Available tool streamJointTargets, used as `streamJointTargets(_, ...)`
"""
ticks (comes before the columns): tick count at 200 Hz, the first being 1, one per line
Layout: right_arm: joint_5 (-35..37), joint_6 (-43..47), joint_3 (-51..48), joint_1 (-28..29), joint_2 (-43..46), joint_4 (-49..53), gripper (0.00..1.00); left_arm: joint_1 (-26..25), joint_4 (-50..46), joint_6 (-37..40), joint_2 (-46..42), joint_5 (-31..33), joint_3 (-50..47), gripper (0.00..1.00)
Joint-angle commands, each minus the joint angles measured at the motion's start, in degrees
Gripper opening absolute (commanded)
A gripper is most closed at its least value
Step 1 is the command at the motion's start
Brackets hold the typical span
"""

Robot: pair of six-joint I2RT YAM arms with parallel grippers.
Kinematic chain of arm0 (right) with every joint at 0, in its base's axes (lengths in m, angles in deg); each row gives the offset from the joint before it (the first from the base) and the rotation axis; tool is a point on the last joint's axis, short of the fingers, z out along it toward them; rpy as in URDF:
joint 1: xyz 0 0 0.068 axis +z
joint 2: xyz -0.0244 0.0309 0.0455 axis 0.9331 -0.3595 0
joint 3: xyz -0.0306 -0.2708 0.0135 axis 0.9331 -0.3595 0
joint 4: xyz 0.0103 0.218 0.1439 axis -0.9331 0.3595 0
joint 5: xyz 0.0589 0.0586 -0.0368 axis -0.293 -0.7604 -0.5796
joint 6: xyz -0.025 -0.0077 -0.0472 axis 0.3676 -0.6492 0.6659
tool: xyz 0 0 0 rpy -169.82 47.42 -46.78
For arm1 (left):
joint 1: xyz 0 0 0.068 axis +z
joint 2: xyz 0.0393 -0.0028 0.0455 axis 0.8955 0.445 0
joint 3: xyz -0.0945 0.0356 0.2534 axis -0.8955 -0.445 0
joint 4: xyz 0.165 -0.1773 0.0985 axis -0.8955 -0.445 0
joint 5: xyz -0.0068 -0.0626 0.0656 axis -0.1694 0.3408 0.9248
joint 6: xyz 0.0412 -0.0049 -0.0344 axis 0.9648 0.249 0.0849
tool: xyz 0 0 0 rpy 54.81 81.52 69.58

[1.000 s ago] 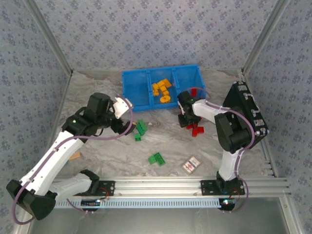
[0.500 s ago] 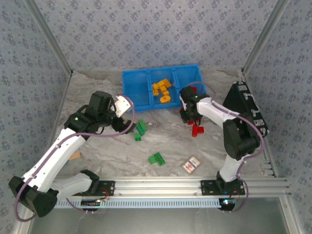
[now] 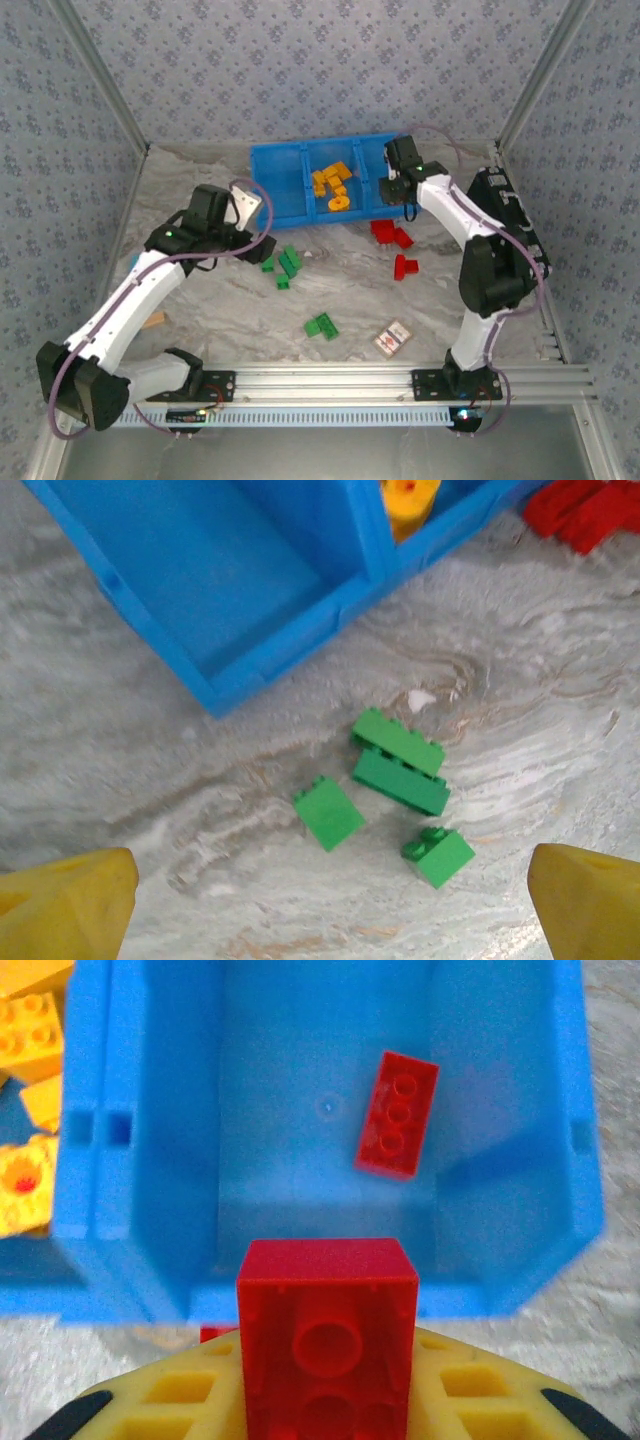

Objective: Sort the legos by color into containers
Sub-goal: Place the lego in the container, then pick up the lego from the center of the table.

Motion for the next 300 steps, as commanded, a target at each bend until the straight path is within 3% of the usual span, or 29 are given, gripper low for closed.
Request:
streamJointTargets(1, -1.58, -0.80, 4.38, -0.83, -4.53, -2.55, 0.37, 0.01, 1.27, -5.98, 1.19, -1.05, -3.83, 1.00)
streamJointTargets(34, -2.50, -0.75, 9.53, -1.84, -10.03, -2.37, 0.43, -1.38, 2.80, -11.17, 2.77, -1.89, -8.02, 1.00)
streamJointTargets(70, -5.48, -0.35, 12.03, -2.67, -12.25, -2.73, 0.58, -6.30, 4.47, -14.72, 4.87, -2.36, -10.22, 1.00)
streamJointTargets(153, -10.29, 2.12, 8.41, -2.38, -3.31, -3.35, 0.62, -10.76, 10.22, -28.28, 14.33, 0.46, -11.74, 1.00)
streamJointTargets(190, -9.87, 3.10, 7.54, -2.33, 0.51, -1.20, 0.63, -13.73, 11.94, -29.91, 19.60, 1.86, -10.35, 0.99)
streamJointTargets(223, -9.17, 2.82, 5.02, -2.51, 3.17, -2.15, 0.64, -14.01, 10.45, -30.68, 23.97, 2.66, -8.92, 0.80)
streamJointTargets(251, -8.64, 1.91, 2.86, -2.53, 4.68, -2.89, 0.65, -14.12, 10.98, -31.91, 24.51, 4.07, -9.73, 0.53)
streamJointTargets(300, -8.14, 1.28, 0.57, -2.65, 6.04, -3.01, 0.65, -14.14, 12.66, -32.39, 23.34, 6.47, -11.42, 0.42)
